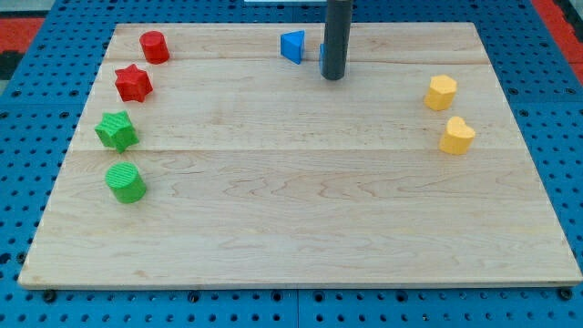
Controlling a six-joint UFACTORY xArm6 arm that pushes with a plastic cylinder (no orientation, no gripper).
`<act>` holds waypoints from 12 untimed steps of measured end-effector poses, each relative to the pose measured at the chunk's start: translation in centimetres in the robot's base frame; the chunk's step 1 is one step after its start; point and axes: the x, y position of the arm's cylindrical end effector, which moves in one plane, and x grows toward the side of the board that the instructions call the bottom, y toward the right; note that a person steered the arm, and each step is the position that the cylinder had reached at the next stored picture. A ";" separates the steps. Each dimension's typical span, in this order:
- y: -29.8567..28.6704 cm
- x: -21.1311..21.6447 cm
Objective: Move the green circle towards the center
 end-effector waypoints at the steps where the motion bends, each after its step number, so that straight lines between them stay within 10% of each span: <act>1: -0.3 -2.6; 4: -17.8 27.0; 5: -25.9 25.7; 10: -29.7 20.5; 12: -22.6 17.3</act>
